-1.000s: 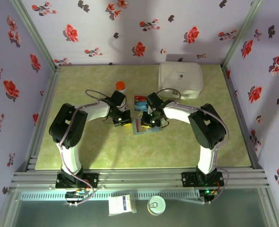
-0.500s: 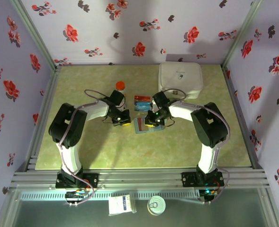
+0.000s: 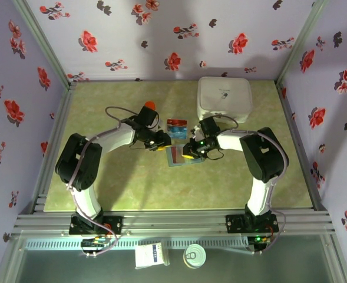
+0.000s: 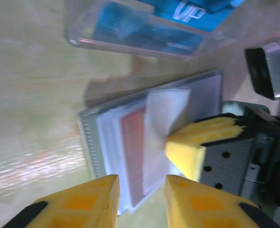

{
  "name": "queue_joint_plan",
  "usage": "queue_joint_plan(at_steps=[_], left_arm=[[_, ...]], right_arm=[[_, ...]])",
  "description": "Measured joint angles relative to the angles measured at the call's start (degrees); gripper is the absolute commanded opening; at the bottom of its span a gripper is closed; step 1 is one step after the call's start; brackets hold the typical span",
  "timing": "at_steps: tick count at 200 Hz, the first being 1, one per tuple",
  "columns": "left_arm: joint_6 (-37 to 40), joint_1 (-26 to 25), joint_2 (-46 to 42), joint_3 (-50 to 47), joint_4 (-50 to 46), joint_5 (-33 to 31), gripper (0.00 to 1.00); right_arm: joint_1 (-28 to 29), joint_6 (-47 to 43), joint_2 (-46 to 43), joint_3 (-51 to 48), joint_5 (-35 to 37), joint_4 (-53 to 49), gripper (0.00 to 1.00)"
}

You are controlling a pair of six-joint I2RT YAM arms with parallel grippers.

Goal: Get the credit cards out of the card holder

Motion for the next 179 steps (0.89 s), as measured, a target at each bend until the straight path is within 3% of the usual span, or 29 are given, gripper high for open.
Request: queue_joint_plan(at_steps=[122,179], left_arm=[[-5.81,-2.67,8.31,0.48,7.56,2.73,0.38],[-7.98,-2.86,9.75,0.46,11.28,4.39,0.30]], right_arm=[[-1.75,0.04,0.02,-2.75,-4.48,5.05,0.13],[-2.01,0.11,0.02,-3.67,-5.31,6.80,0.13]])
